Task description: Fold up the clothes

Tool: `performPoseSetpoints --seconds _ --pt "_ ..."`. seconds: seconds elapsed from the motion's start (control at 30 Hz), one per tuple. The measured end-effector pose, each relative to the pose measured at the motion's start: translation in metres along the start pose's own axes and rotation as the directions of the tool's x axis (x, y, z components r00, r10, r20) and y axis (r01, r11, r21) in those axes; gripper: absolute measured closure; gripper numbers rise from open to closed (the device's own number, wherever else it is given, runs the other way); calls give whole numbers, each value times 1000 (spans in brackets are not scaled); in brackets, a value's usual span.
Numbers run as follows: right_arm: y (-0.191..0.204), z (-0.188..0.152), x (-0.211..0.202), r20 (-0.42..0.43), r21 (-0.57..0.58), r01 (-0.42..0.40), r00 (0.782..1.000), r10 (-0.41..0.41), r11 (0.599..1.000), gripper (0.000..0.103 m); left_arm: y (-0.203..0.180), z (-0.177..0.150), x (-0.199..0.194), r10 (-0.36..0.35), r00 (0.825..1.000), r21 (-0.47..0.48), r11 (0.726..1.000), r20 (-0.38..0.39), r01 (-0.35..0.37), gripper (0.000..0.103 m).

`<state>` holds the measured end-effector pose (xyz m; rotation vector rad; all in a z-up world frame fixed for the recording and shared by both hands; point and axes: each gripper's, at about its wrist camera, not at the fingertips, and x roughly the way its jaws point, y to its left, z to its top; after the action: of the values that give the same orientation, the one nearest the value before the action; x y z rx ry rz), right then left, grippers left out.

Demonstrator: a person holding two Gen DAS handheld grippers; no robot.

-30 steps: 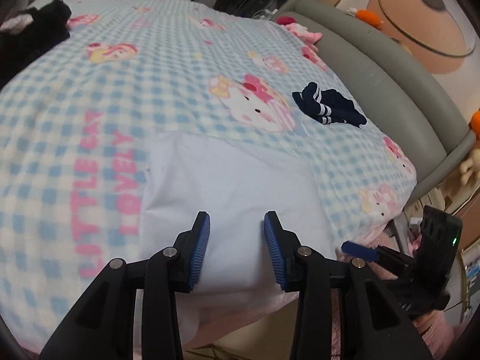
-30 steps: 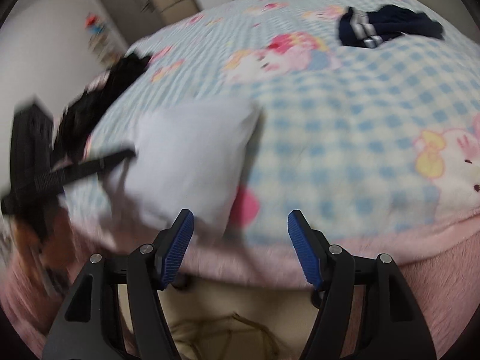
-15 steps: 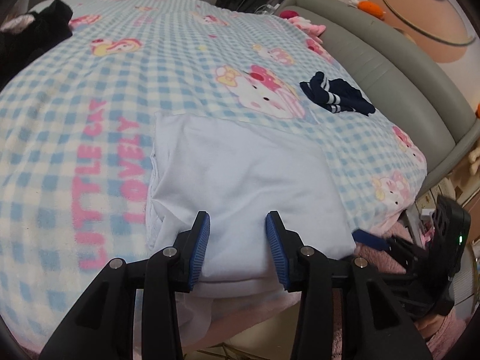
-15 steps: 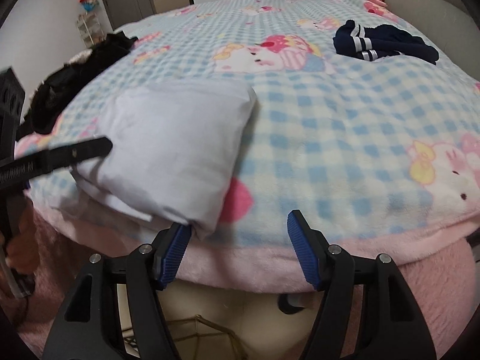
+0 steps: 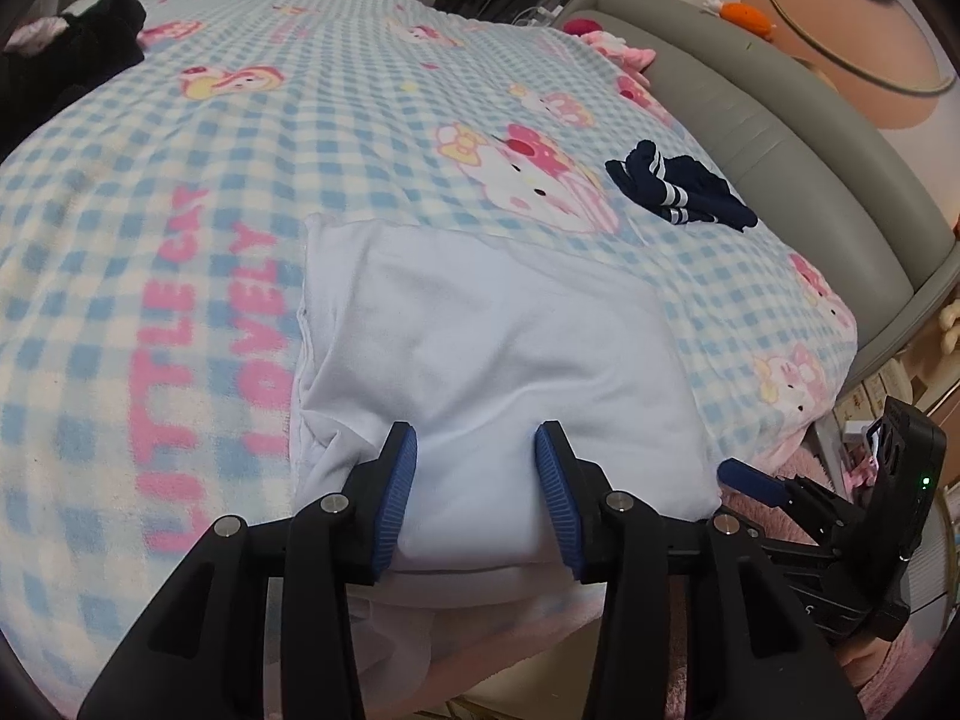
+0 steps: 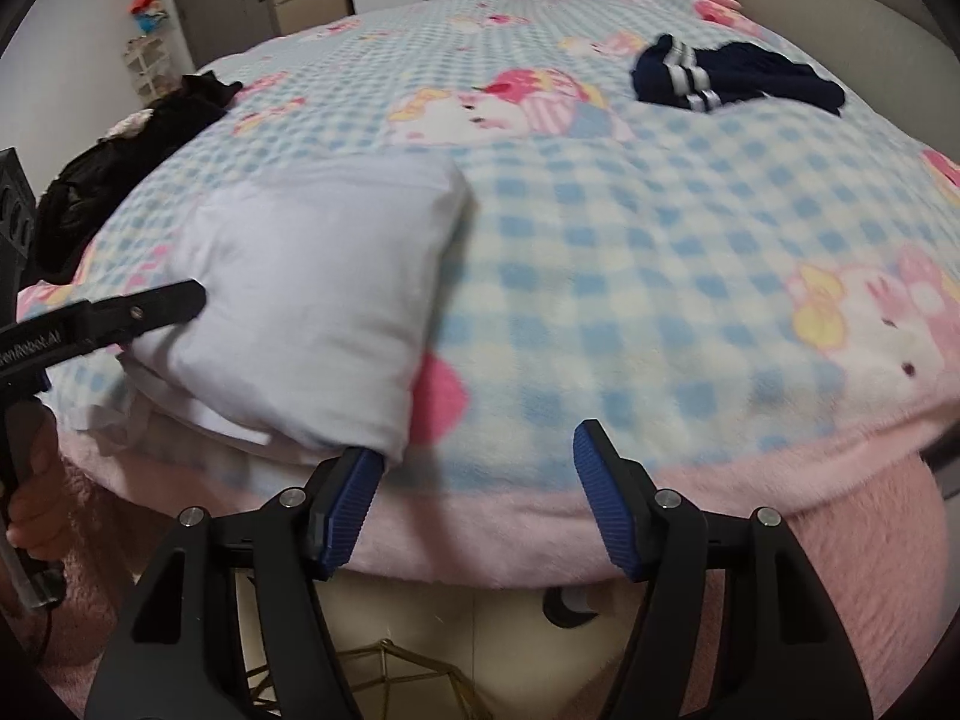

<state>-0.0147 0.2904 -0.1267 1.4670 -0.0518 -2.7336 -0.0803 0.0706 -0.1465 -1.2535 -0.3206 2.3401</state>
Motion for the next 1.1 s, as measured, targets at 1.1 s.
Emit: performPoseSetpoints --seconds 1.1 --pt "6 44 -5 95 -34 -105 990 108 994 34 48 -19 -44 -17 1000 -207 978 8 18 86"
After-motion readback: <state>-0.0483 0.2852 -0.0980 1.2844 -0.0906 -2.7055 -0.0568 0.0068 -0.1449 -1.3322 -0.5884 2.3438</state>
